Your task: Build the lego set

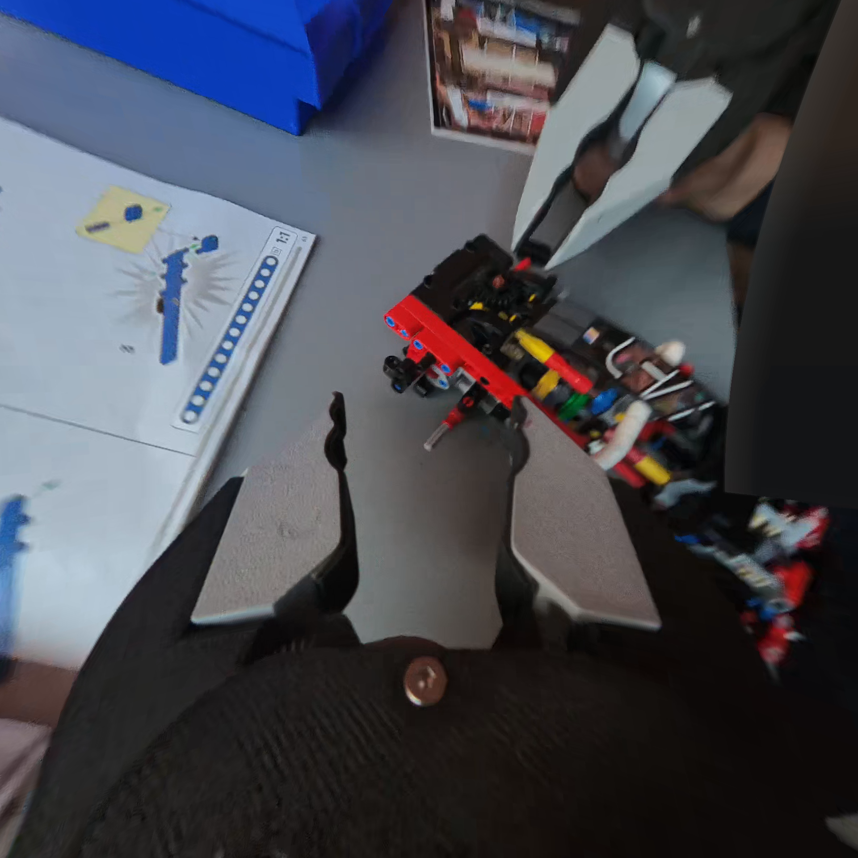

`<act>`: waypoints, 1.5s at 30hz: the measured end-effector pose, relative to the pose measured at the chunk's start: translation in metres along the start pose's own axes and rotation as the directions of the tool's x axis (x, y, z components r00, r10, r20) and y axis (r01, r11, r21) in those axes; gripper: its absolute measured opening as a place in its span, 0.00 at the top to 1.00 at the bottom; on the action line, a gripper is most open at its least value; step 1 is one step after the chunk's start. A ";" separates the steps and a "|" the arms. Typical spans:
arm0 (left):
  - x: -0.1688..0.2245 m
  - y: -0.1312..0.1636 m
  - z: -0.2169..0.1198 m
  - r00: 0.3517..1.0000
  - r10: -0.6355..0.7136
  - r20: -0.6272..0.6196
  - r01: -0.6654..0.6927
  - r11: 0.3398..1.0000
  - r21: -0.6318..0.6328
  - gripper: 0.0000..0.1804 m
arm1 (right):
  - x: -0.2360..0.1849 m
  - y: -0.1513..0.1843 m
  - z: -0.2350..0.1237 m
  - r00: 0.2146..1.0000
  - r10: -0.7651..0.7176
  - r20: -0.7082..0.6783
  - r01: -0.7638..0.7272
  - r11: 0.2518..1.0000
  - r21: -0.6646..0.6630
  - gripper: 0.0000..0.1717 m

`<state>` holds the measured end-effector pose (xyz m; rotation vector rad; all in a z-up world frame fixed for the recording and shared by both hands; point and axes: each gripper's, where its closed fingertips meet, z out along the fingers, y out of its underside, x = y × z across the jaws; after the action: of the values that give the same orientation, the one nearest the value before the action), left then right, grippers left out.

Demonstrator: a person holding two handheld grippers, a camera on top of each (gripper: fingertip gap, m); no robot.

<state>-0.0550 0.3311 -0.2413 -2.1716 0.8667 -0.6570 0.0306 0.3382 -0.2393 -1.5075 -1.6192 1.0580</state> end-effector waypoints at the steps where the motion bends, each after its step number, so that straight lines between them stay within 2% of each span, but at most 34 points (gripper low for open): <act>1: -0.007 0.003 0.002 0.994 0.106 0.036 -0.104 0.993 -0.048 0.61 | -0.001 0.000 0.000 1.000 0.001 0.006 -0.001 1.000 0.003 0.93; 3: -0.019 0.009 0.010 0.971 0.237 0.038 -0.231 0.965 -0.121 0.58 | 0.000 -0.001 -0.002 1.000 0.007 0.004 -0.007 1.000 0.013 0.93; 7: -0.016 -0.001 0.024 0.964 0.248 -0.095 -0.257 0.962 -0.093 0.55 | 0.002 0.001 -0.002 1.000 0.007 -0.021 -0.007 1.000 0.001 0.93; 9: -0.004 -0.003 0.027 0.940 0.269 -0.209 -0.284 0.958 -0.046 0.64 | 0.001 0.002 -0.003 1.000 -0.002 -0.025 0.002 1.000 -0.002 0.93; 13: 0.000 0.002 0.035 0.910 0.243 -0.335 -0.280 0.958 -0.068 0.61 | 0.001 0.002 -0.003 1.000 -0.007 -0.029 0.007 1.000 -0.001 0.93; 16: 0.001 -0.002 0.028 0.895 0.191 -0.402 -0.222 0.975 -0.031 0.65 | 0.002 0.003 -0.002 0.999 -0.015 -0.037 0.014 1.000 -0.011 0.93; 21: 0.009 -0.003 0.020 0.889 0.134 -0.437 -0.139 0.990 0.021 0.71 | 0.005 0.005 0.003 0.998 -0.039 -0.045 0.037 0.998 -0.042 0.93; 27: 0.014 0.011 0.007 0.949 0.051 -0.311 -0.055 0.998 -0.004 0.70 | 0.005 -0.003 0.014 0.996 -0.089 0.025 0.090 0.995 -0.032 0.93; 30: 0.016 0.020 -0.007 0.971 0.070 -0.228 -0.073 0.997 -0.006 0.70 | 0.006 -0.008 0.014 0.990 -0.111 0.088 0.111 0.994 0.001 0.93; 34: 0.010 -0.005 -0.019 0.981 0.058 -0.183 -0.041 0.995 0.093 0.64 | 0.007 -0.015 0.005 0.985 -0.090 0.150 0.081 0.994 0.069 0.93; 38: 0.016 -0.003 0.002 0.958 0.083 -0.274 -0.084 0.996 0.008 0.59 | 0.007 -0.017 0.003 0.982 -0.091 0.167 0.078 0.993 0.085 0.93; 41: 0.024 0.002 0.014 0.933 0.111 -0.342 -0.132 0.991 -0.038 0.65 | 0.003 -0.013 0.005 0.978 -0.113 0.174 0.103 0.993 0.062 0.93; 45: 0.030 0.001 0.023 0.919 0.122 -0.374 -0.135 0.991 -0.010 0.66 | -0.004 -0.007 0.009 0.971 -0.157 0.178 0.156 0.988 0.022 0.93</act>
<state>-0.0212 0.3181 -0.2507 -2.0294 1.2152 -1.0143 0.0195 0.3335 -0.2370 -1.2855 -1.8223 1.1364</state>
